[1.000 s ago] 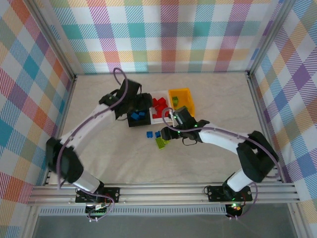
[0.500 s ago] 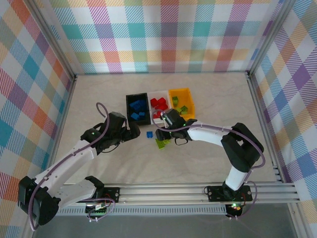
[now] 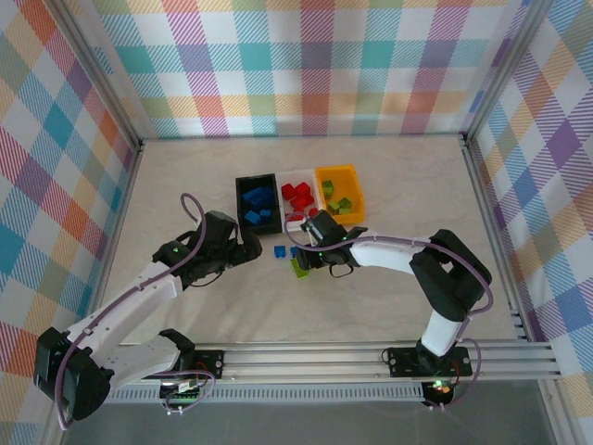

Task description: Sort the legos into containers by color

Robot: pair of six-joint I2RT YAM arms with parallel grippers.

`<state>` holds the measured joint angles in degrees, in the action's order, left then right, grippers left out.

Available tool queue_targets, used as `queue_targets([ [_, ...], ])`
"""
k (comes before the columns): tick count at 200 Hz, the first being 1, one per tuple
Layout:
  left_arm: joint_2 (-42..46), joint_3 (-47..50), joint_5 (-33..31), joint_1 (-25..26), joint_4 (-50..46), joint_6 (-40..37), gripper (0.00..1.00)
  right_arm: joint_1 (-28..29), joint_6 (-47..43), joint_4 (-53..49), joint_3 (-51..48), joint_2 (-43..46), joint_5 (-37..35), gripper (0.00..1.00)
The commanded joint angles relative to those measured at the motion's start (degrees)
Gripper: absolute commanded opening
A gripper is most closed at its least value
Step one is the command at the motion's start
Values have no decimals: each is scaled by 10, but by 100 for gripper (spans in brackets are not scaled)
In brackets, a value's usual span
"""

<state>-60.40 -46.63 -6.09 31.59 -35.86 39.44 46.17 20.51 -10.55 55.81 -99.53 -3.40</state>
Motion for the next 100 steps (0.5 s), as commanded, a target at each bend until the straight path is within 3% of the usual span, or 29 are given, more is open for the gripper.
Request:
queue_targets([
  [1,-4,4,-11,-2,-3,3,100,5,-3,-25,-2,-13,-12,51],
  [65,-8,4,-14,-2,-4,4,100,4,3,-48,-28,18,-63,37],
  [79,-7,3,-14,-2,-4,3,100,3,2,-51,-30,22,-65,38],
  [100,-6,4,-15,-2,-5,3,100,3,-2,-48,-29,13,-59,52],
])
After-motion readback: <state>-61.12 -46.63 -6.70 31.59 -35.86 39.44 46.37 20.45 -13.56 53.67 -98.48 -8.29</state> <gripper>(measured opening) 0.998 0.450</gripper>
